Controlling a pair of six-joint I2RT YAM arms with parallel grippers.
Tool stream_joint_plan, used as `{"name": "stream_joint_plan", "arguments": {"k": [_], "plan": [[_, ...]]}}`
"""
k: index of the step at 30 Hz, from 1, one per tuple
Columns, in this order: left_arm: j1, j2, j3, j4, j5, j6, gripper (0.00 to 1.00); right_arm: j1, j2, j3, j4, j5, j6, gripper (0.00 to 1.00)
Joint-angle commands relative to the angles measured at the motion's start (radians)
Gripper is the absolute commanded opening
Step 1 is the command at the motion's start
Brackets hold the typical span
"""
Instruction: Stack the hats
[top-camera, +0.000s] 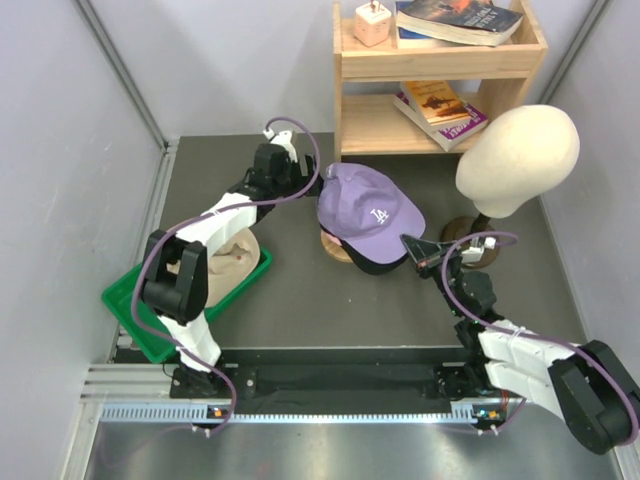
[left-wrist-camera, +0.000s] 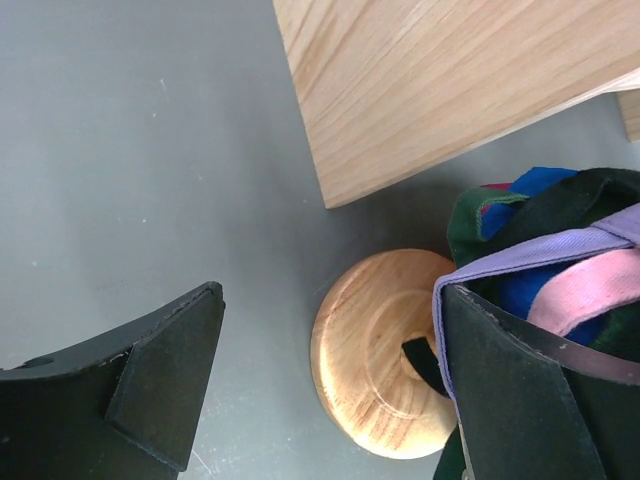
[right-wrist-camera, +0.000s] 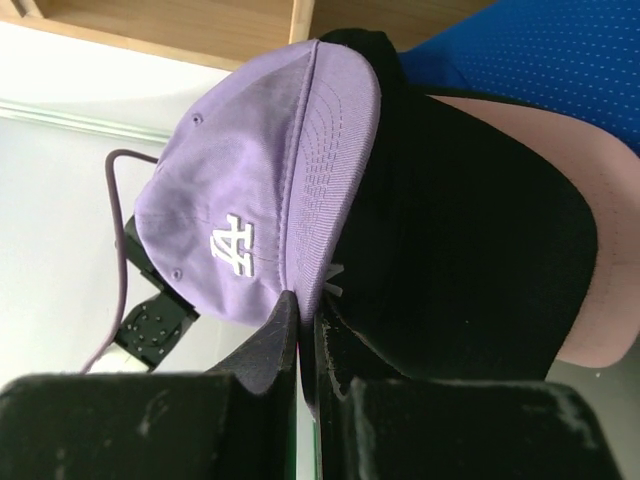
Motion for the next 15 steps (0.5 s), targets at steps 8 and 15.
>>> {"name": "stream_joint_plan", "arguments": {"k": [8, 15], "plan": [[0.007, 0.066, 0.011, -0.157, -0.215, 0.033, 0.91, -0.020, -0.025, -0.126, -0.318, 0.159, -0.071, 0.00], [0.004, 0.048, 0.024, -0.173, -0.172, 0.019, 0.92, 0.045, -0.006, -0.137, -0.321, 0.197, -0.068, 0.00]]}}
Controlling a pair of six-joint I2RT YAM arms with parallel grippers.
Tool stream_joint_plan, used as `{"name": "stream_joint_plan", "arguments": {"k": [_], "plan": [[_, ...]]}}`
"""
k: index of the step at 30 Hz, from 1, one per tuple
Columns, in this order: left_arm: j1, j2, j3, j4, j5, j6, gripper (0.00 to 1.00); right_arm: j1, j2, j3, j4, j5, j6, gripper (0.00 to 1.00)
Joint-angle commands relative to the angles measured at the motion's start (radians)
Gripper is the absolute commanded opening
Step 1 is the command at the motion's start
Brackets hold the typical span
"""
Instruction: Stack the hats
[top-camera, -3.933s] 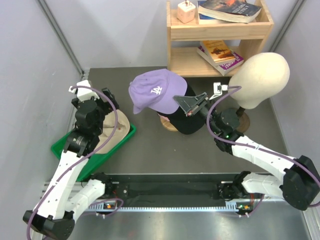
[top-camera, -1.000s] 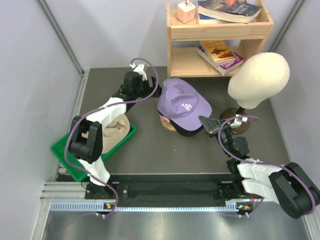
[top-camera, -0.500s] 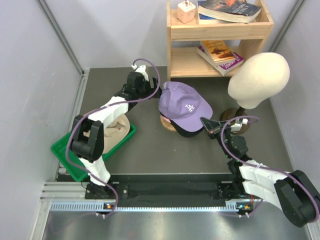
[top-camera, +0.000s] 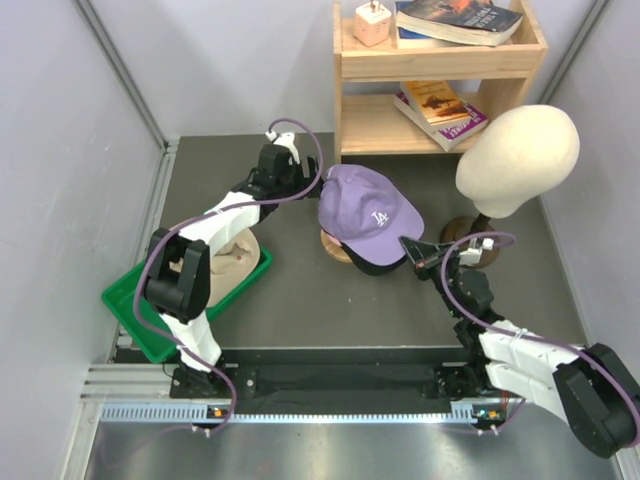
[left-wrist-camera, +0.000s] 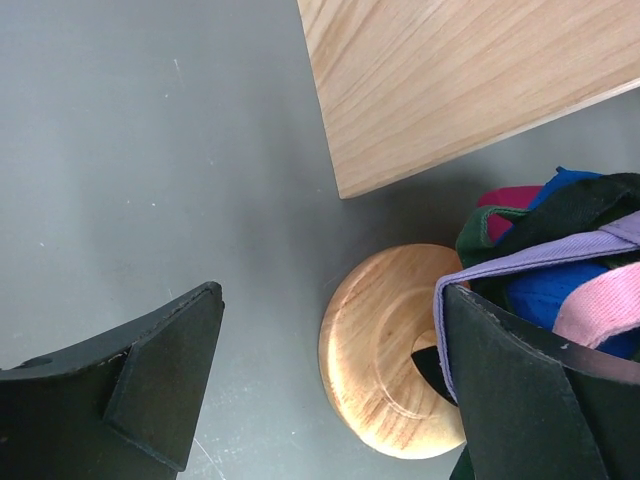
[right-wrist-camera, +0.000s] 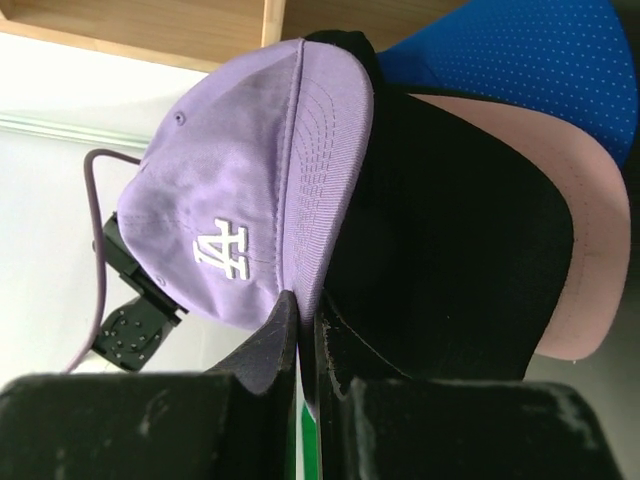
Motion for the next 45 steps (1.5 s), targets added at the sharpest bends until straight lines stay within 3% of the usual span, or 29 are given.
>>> {"name": "stream_joint_plan", "arguments": {"k": [1, 15, 22, 34, 41, 43, 45], "plan": [[0.022, 0.027, 0.005, -0.124, -0.107, 0.022, 0.92, 0.035, 0.032, -0.151, -0.215, 0.169, -0.059, 0.00], [0.024, 0.053, 0.041, -0.212, -0.220, 0.019, 0.92, 0.264, 0.042, -0.147, -0.412, 0.390, 0.112, 0.00], [0.021, 0.097, 0.041, -0.241, -0.222, 0.010, 0.93, 0.279, 0.042, -0.139, -0.496, 0.424, 0.152, 0.00], [0.002, 0.116, -0.027, -0.222, -0.214, -0.055, 0.94, 0.305, 0.193, -0.105, -0.486, 0.436, 0.199, 0.00], [0.001, 0.117, -0.016, -0.225, -0.228, -0.038, 0.95, 0.324, 0.146, -0.090, -0.562, 0.479, 0.221, 0.00], [0.001, 0.120, -0.007, -0.235, -0.233, -0.035, 0.95, 0.328, 0.125, -0.090, -0.602, 0.491, 0.211, 0.03], [0.001, 0.108, 0.007, -0.244, -0.248, -0.029, 0.96, 0.330, 0.083, -0.091, -0.611, 0.502, 0.205, 0.13]]}}
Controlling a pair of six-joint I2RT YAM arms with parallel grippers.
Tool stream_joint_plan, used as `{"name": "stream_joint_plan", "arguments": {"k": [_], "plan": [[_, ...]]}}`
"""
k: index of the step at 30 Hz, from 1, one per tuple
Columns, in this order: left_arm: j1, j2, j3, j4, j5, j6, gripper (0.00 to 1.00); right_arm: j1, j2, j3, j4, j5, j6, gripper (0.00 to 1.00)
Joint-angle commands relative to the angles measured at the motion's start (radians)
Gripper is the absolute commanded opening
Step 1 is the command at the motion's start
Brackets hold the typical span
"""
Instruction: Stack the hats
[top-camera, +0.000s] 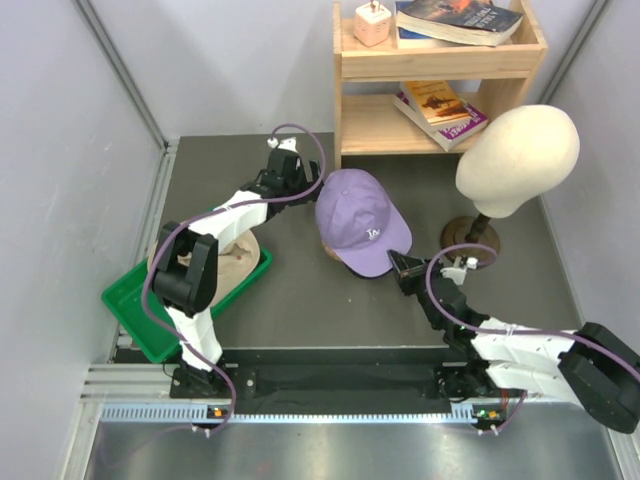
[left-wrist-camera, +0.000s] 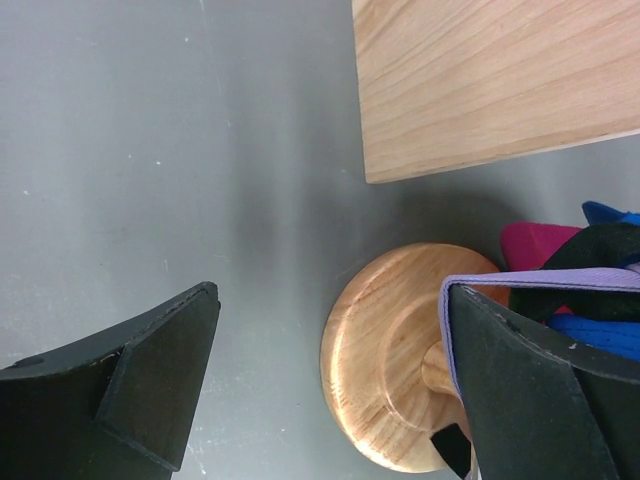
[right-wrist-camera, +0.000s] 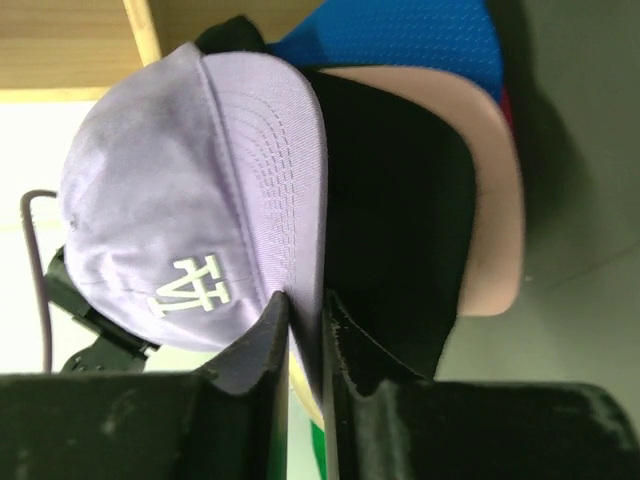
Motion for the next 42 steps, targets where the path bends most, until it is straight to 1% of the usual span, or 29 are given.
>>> {"name": "stream_joint_plan", "arguments": {"k": [1, 2, 4, 5, 7, 8, 11, 12, 13, 16, 17, 19, 20, 21, 23, 25, 26, 27, 29, 34, 38, 40, 42], "plan": [[0.022, 0.039, -0.020, -0.184, -0.172, 0.073, 0.97, 0.009, -0.022, -0.139, -0.429, 0.098, -0.045, 0.15], [0.022, 0.030, -0.019, -0.182, -0.177, 0.083, 0.98, 0.011, -0.054, -0.145, -0.427, 0.103, -0.048, 0.25], [0.022, -0.004, -0.017, -0.176, -0.191, 0.092, 0.98, 0.013, -0.082, -0.165, -0.414, 0.103, -0.059, 0.37], [0.022, -0.030, -0.019, -0.170, -0.196, 0.107, 0.99, 0.011, -0.099, -0.168, -0.411, 0.104, -0.066, 0.49], [0.022, -0.050, -0.019, -0.167, -0.217, 0.116, 0.99, 0.011, -0.108, -0.177, -0.391, 0.101, -0.088, 0.58], [0.022, -0.073, -0.017, -0.166, -0.219, 0.132, 0.99, 0.013, -0.114, -0.180, -0.378, 0.100, -0.111, 0.64], [0.022, -0.125, -0.016, -0.164, -0.241, 0.150, 0.99, 0.022, -0.146, -0.163, -0.374, 0.110, -0.172, 0.71], [0.022, -0.137, -0.013, -0.162, -0.249, 0.153, 0.99, 0.032, -0.160, -0.154, -0.395, 0.123, -0.183, 0.72], [0.024, -0.154, -0.011, -0.164, -0.263, 0.156, 0.99, 0.039, -0.180, -0.130, -0.468, 0.136, -0.191, 0.73], [0.022, -0.211, -0.013, -0.164, -0.335, 0.179, 0.99, 0.055, -0.293, -0.078, -0.586, 0.219, -0.232, 0.78], [0.024, -0.241, -0.013, -0.169, -0.352, 0.199, 0.99, 0.055, -0.365, -0.070, -0.654, 0.254, -0.260, 0.79], [0.024, -0.271, -0.014, -0.169, -0.399, 0.227, 0.99, 0.055, -0.442, -0.058, -0.717, 0.285, -0.295, 0.80], [0.024, -0.301, -0.013, -0.169, -0.416, 0.265, 0.99, 0.055, -0.511, -0.053, -0.764, 0.307, -0.336, 0.82], [0.024, -0.318, -0.013, -0.172, -0.471, 0.282, 0.99, 0.055, -0.542, -0.051, -0.780, 0.316, -0.361, 0.82], [0.024, -0.372, -0.032, -0.184, -0.521, 0.320, 0.99, 0.055, -0.613, -0.036, -0.808, 0.331, -0.425, 0.82], [0.024, -0.404, -0.051, -0.239, -0.570, 0.325, 0.99, 0.057, -0.654, -0.027, -0.794, 0.328, -0.491, 0.82], [0.024, -0.433, -0.072, -0.268, -0.584, 0.287, 0.99, 0.055, -0.662, -0.021, -0.785, 0.321, -0.546, 0.82], [0.024, -0.452, -0.095, -0.291, -0.593, 0.270, 0.99, 0.055, -0.662, -0.016, -0.774, 0.316, -0.562, 0.82], [0.024, -0.508, -0.176, -0.299, -0.575, 0.226, 0.99, 0.057, -0.659, -0.004, -0.759, 0.296, -0.614, 0.82], [0.024, -0.556, -0.281, -0.314, -0.564, 0.164, 0.99, 0.055, -0.615, 0.018, -0.690, 0.233, -0.679, 0.82], [0.024, -0.568, -0.353, -0.253, -0.519, 0.143, 0.99, 0.055, -0.591, 0.015, -0.636, 0.189, -0.723, 0.82], [0.025, -0.570, -0.353, -0.254, -0.527, 0.101, 0.99, 0.055, -0.576, 0.010, -0.615, 0.176, -0.732, 0.82], [0.025, -0.605, -0.361, -0.215, -0.483, 0.092, 0.99, 0.057, -0.570, 0.012, -0.608, 0.166, -0.746, 0.82]]}}
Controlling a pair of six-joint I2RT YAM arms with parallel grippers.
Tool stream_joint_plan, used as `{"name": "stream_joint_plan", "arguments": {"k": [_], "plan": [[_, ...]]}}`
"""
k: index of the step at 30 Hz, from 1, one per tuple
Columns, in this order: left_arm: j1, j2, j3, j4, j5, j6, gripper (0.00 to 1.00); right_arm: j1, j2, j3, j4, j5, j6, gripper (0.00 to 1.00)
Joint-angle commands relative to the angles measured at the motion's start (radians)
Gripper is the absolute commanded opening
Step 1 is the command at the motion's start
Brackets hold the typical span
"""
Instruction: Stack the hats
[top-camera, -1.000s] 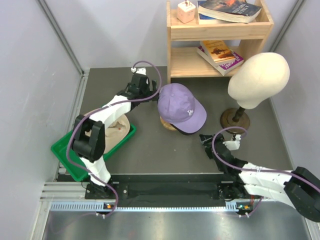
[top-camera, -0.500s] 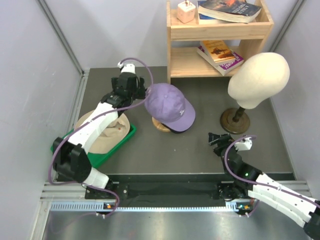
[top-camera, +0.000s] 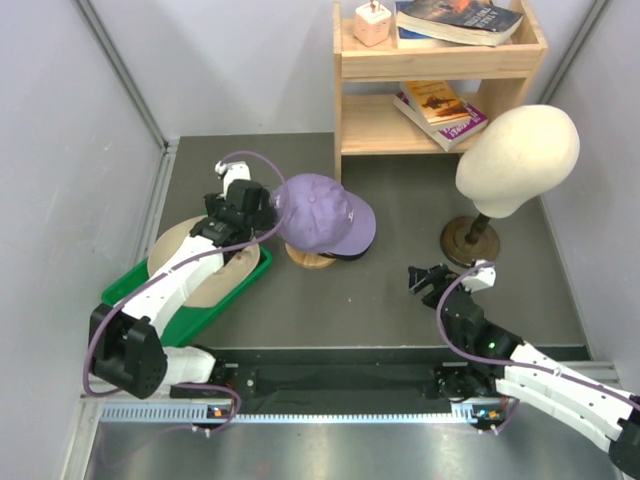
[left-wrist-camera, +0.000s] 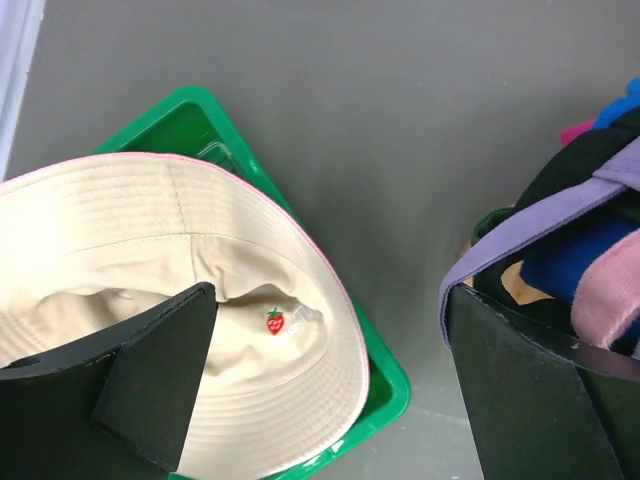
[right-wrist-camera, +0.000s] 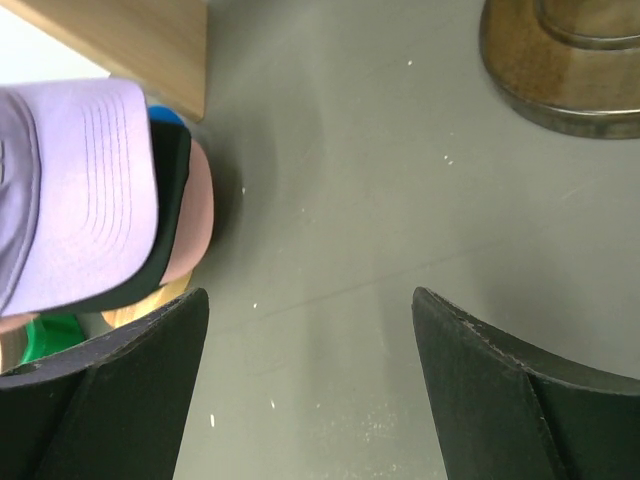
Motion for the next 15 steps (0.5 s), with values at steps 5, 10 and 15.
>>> {"name": "stream_joint_plan", "arguments": {"k": [5, 10, 15], "plan": [[0.019, -0.134, 0.001, 0.074, 0.056, -0.081, 0.99, 0.012, 0.040, 0.034, 0.102, -0.062, -0.096, 0.82], [0.075, -0.137, 0.004, 0.071, 0.196, -0.098, 0.99, 0.013, 0.104, 0.042, 0.169, -0.086, -0.128, 0.82], [0.163, -0.166, -0.057, 0.142, 0.379, -0.117, 0.99, 0.013, 0.158, 0.059, 0.202, -0.119, -0.139, 0.82]]}}
